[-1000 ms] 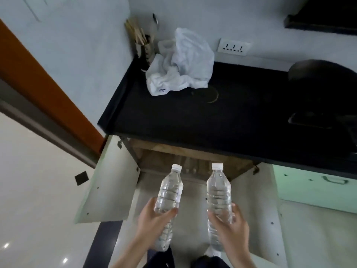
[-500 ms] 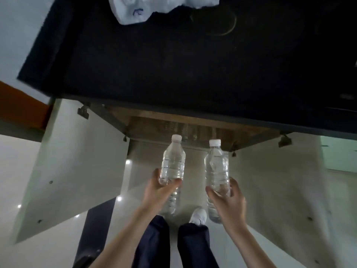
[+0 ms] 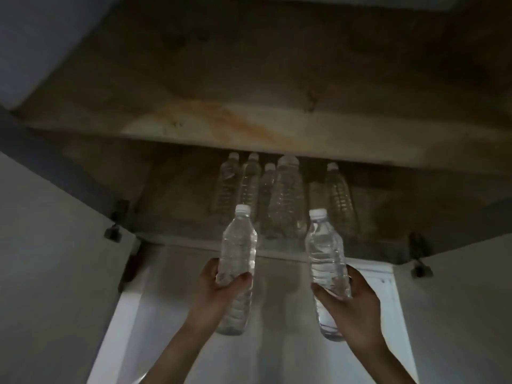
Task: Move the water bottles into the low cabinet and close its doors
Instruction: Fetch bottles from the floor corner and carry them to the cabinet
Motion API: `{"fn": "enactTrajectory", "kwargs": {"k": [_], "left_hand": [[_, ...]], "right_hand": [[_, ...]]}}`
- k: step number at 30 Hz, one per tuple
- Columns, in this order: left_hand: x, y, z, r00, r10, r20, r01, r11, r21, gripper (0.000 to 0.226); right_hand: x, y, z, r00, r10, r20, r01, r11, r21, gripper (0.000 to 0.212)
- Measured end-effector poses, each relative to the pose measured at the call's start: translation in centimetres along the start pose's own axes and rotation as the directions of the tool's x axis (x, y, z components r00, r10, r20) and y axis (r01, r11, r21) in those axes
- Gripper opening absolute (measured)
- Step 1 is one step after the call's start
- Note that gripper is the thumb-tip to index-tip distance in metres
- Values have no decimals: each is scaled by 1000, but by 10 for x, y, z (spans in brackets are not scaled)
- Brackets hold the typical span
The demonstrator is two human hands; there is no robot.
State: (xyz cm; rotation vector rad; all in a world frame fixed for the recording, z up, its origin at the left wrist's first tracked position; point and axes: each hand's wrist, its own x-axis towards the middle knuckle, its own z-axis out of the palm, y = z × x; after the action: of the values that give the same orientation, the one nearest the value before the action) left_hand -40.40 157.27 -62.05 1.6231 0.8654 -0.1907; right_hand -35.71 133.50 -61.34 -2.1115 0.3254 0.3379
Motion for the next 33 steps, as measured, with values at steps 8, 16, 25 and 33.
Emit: {"fn": "enactTrajectory", "kwargs": {"k": [8,16,25,33], "left_hand": [[104,-55,35,991,130,-11,-128,951,-282,37],[137,16,33,956,294,-27,-294,943,-154,25],[190,62,59,899,435,-54,-427,896,120,48],[208,68,77,898,440,35,-438,881,177,37]], "right_hand": [[83,54,50,984,-178,-19,179,970,164,33],[128,9,41,979,-196,-58,204,955,217,19],[178,-35,55,980,-198,32,187,958,217,7],[192,-36,64,979,-204,0,199,954,226,10]]}}
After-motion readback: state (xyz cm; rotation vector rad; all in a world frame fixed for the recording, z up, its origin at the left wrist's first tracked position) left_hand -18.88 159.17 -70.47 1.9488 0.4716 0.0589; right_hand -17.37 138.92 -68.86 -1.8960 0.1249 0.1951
